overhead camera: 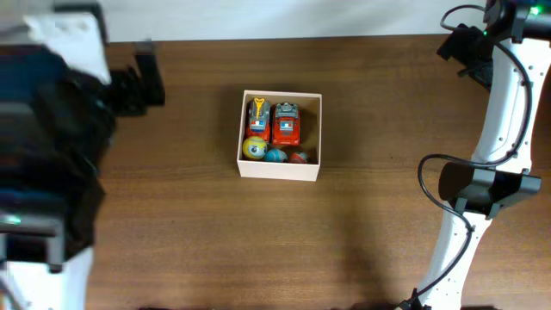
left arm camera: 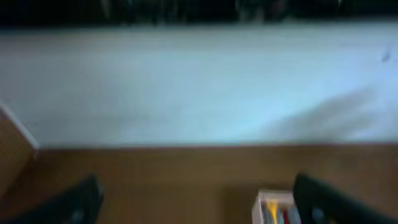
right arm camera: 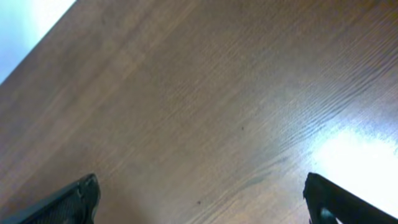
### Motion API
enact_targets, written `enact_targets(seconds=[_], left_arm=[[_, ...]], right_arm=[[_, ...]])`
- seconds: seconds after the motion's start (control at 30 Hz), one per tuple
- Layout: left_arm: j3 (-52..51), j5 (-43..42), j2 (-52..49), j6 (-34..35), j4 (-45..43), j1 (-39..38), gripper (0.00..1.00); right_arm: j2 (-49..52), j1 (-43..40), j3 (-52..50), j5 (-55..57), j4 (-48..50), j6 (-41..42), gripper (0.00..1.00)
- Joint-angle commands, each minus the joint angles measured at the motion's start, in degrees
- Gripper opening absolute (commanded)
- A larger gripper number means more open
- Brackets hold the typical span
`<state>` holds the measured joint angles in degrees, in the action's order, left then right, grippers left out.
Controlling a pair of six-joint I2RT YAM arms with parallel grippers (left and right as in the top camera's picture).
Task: Pack container
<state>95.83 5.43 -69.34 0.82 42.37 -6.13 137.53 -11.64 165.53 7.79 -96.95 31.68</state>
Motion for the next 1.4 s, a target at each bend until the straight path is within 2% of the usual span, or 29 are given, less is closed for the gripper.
enact_targets(seconds=[0.0,0.27,0.47,0.73,1.07,1.37], left_arm=[[-17.5,-3.4,8.7,-6.1,-8.9,0.0,0.99],[-56.3,-3.3,30.7,-8.2,-37.4,0.0,0.99],[-73.7,-4.3,43.8,-8.3,-47.4,1.0,0.99],[-85.0,-6.9,57.5,-8.2,-48.4,2.9,0.99],[-95.2,-7.6,66.2,-8.3,-50.2,2.9,0.99],[-95.4,-8.9,69.1,-12.1,-41.9,2.9,0.99]], right_arm=[[-1.4,0.0,0.9,0.1,-0.2,0.5,0.99],[-1.4,0.0,0.9,0.1,-0.2,0.5,0.99],[-1.4,0.0,0.9,0.1,-0.2,0.5,0.99],[-1.4,0.0,0.9,0.1,-0.2,0.5,0.99],[-1.4,0.0,0.9,0.1,-0.2,0.5,0.99],[-1.4,0.0,0.9,0.1,-0.2,0.5,0.99]])
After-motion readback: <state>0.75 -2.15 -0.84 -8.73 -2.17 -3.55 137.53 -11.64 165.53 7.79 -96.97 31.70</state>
